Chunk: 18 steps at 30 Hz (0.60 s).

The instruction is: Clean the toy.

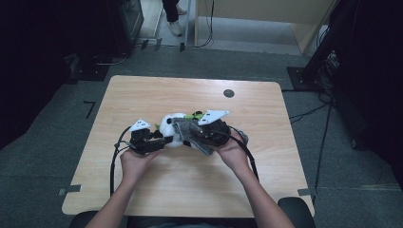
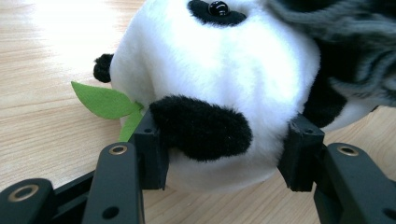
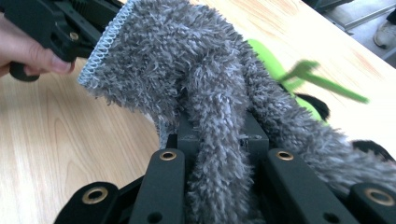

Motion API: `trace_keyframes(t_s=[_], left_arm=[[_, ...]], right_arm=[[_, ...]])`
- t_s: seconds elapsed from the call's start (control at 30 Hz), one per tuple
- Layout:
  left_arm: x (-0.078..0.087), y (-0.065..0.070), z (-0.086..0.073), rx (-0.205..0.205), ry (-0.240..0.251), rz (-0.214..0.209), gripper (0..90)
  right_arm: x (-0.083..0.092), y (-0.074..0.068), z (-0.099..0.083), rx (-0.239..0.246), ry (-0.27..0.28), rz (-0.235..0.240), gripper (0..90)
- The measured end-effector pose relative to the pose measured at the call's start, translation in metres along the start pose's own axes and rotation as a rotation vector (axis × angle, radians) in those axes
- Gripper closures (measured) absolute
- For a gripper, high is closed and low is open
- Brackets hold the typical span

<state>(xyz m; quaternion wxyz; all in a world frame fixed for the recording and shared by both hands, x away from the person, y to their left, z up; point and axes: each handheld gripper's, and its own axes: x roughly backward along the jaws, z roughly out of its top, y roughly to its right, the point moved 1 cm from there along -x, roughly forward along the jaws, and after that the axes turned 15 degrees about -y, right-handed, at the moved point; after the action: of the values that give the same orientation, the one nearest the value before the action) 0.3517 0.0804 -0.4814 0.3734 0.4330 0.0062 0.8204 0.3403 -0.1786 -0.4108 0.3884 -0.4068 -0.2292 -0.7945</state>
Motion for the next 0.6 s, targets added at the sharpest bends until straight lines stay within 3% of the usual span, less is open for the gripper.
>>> trace_keyframes(t_s=[0.23, 0.6], left_arm=[[0.0, 0.0, 0.0, 0.001, 0.002, -0.001, 45.2], [0.0, -0.001, 0.0, -0.004, -0.001, 0.006, 45.9]], right_arm=[[0.02, 0.006, -0.014, -0.007, 0.002, -0.04, 76.6], [0.048, 0.031, -0.033, -0.108, 0.065, -0.08, 76.4]])
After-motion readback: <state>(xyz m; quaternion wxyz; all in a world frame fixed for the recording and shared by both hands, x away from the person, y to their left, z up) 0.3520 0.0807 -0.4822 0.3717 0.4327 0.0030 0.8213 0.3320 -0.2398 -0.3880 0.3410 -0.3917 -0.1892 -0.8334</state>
